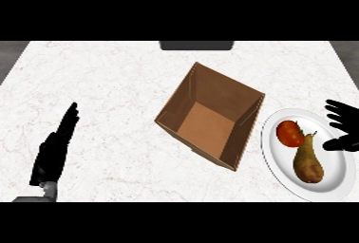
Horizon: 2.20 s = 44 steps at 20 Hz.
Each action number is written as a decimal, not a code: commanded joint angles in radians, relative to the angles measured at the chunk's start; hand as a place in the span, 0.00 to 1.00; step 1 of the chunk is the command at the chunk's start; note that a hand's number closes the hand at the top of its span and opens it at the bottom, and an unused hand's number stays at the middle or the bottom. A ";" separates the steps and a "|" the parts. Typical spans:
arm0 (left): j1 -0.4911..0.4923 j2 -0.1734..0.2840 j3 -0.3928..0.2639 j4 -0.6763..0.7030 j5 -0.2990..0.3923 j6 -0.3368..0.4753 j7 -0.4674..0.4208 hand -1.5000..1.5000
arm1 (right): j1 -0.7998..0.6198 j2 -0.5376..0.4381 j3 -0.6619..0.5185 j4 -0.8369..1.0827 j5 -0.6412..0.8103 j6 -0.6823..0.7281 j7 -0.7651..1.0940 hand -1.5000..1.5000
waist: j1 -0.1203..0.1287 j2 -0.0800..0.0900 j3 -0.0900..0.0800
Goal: Pick the tomato from the plate and place it in the cardboard box
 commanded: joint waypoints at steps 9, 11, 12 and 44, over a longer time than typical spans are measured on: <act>0.019 -0.058 0.048 0.042 -0.058 -0.033 -0.072 0.50 | -0.049 0.105 -0.014 0.054 0.142 0.038 0.070 0.00 | 0.001 0.001 0.000; 0.002 -0.034 0.078 -0.033 -0.049 -0.071 0.023 0.50 | 0.018 0.109 -0.059 0.039 0.154 0.068 0.017 0.00 | -0.001 0.000 0.000; -0.013 -0.054 0.063 -0.013 -0.067 -0.064 0.021 0.50 | -0.003 0.165 -0.024 -0.016 0.182 -0.004 0.071 0.00 | -0.001 0.000 0.000; -0.060 -0.104 0.161 -0.006 -0.118 -0.157 0.027 0.50 | 0.011 0.300 -0.124 0.033 0.312 0.098 0.031 1.00 | -0.003 0.001 0.000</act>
